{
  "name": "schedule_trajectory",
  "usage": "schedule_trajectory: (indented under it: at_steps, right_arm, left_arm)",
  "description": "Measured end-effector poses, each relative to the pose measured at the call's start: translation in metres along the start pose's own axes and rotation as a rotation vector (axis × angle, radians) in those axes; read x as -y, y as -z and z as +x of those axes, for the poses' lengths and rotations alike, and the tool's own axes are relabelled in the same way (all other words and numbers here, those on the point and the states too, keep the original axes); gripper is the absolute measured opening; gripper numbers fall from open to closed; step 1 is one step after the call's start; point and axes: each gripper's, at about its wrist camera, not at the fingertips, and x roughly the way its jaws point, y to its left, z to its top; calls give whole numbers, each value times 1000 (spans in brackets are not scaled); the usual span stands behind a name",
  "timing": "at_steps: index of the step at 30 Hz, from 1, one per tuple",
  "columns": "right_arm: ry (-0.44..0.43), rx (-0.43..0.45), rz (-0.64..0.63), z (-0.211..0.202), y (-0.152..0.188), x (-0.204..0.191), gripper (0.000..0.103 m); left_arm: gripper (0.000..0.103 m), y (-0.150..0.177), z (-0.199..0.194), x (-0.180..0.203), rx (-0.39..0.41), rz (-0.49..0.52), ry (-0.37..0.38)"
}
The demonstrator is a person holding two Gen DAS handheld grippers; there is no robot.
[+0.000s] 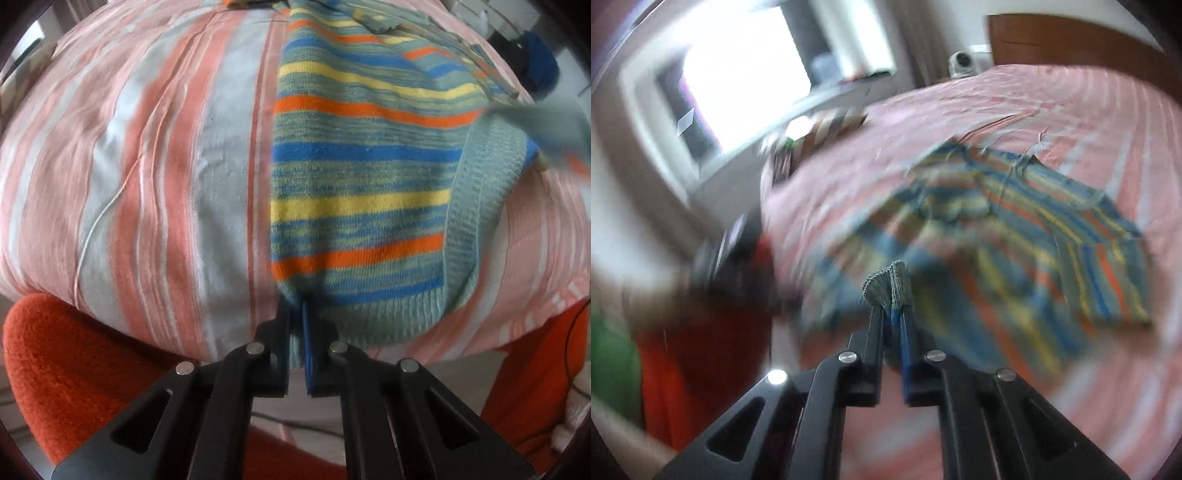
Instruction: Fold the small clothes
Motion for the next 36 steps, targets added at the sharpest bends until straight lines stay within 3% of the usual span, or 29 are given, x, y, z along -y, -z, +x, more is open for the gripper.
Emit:
schedule_trajectory:
  at_steps: [3,5,6,7,10,13,15,17,18,19,20,21,25,29,31,36]
  right_arm:
    - [129,-118,-10,-12,61,-26,13]
    - [200,-168,65,-9,92,-22,34]
    - [224,-194,153,-7,111,-12,52]
    - [223,-191,224,-10,123,-6,54]
    - [173,-89,424,-31,145,9,55]
    - [44,40,614,-38,152,20,55]
    - [-5,43,679,-17,148,29,55]
    - [-46,-18,704,11,145,26,54]
    - [-76,-76,701,29,141,20,54]
    - [-96,-109,693,43,141,16,44]
    - [-112,-132,676,54,139,10,29]
    - [-115,-141,659,61,137,6,5]
    - [-73,-106,603,19,125,-10,4]
    - [60,-104,565,-55,128,-20,4]
    - [97,-115,597,-77,138,-19,4]
    - [192,-234,603,-48,153,-11,3]
  left_arm:
    - [4,2,-12,-3,-5,18,-16]
    - [6,3,-16,-1,-9,19,-15]
    - [10,4,-19,-2,-9,18,-19]
    - [11,4,-23,-5,-9,18,-19]
    - [24,10,-42,-13,-2,11,-33]
    - [25,14,-41,-17,0,4,-47]
    - [26,15,-39,-15,0,-10,-60]
    - [26,15,-37,-8,9,3,-93]
    - [24,16,-37,-2,16,10,-113]
    - [20,16,-37,6,21,19,-127]
    - [10,17,-37,11,27,35,-137]
    - [1,19,-37,22,21,52,-113]
    - [0,33,-73,17,44,52,-102]
    - [0,51,-133,6,107,62,-133]
    - [0,57,-145,9,99,65,-118]
    - [0,81,-115,18,42,118,-167]
